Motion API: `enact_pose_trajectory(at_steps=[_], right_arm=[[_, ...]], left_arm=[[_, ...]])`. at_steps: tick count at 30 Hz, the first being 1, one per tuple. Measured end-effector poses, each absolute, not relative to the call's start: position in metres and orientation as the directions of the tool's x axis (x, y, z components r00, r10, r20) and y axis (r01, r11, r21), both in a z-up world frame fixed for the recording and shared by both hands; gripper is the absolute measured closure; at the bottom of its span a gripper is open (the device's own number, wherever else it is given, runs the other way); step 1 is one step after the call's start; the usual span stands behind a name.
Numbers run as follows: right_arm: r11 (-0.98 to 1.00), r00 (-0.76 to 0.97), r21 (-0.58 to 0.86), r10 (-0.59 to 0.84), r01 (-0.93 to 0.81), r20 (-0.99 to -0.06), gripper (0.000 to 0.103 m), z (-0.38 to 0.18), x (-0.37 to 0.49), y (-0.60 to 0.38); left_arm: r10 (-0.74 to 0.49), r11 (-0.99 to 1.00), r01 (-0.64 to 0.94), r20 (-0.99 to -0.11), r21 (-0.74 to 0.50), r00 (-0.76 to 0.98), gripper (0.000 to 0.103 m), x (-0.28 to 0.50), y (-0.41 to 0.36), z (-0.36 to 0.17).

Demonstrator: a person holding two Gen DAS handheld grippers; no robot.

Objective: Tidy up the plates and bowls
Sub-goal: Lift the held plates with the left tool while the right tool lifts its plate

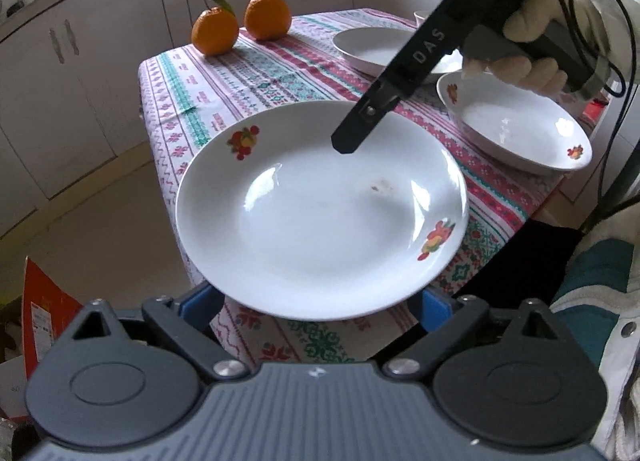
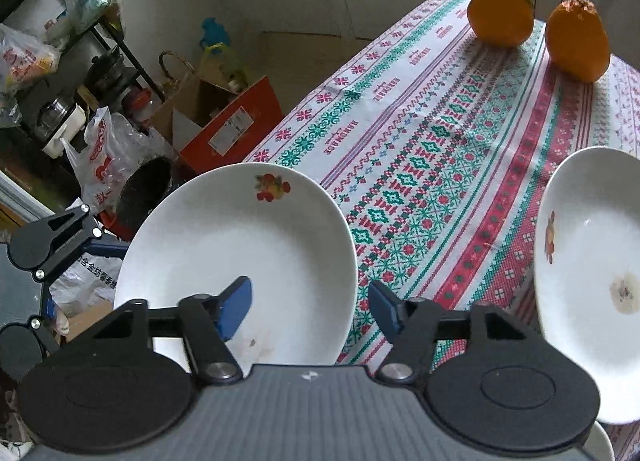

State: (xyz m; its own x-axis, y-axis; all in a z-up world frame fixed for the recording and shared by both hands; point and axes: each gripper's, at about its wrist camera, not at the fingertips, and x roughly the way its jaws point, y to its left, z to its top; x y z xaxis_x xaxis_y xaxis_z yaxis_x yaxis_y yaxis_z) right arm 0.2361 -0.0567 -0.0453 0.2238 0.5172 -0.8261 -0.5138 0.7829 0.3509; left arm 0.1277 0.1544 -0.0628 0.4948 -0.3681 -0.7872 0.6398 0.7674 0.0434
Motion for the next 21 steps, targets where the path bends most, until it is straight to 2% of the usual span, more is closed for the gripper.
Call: enact_pose_trajectory(at_steps=[4, 9, 21], right_arm=[[0.774, 0.206, 0.371, 0.531, -0.514, -0.822, 0.044, -0.049, 0.241, -0.056], [0.761, 0.187, 0.403, 0.555, -0.509, -0.811, 0.044, -0.051, 0.243, -0.057], [0.768, 0.196, 0.382, 0.538, -0.514, -0.82, 0.044, -0.05, 0.245, -0.057]], left_arm=[[-0.365, 0.762, 0.646, -0.792, 0.048, 0.489, 0.007, 0.13, 0.154, -0.062], [-0.362, 0.758, 0.65, -0.794, 0.054, 0.488, 0.007, 0.131, 0.154, -0.062], [-0.349, 0.737, 0.672, -0.809, 0.074, 0.473, 0.006, 0.14, 0.152, -0.063]])
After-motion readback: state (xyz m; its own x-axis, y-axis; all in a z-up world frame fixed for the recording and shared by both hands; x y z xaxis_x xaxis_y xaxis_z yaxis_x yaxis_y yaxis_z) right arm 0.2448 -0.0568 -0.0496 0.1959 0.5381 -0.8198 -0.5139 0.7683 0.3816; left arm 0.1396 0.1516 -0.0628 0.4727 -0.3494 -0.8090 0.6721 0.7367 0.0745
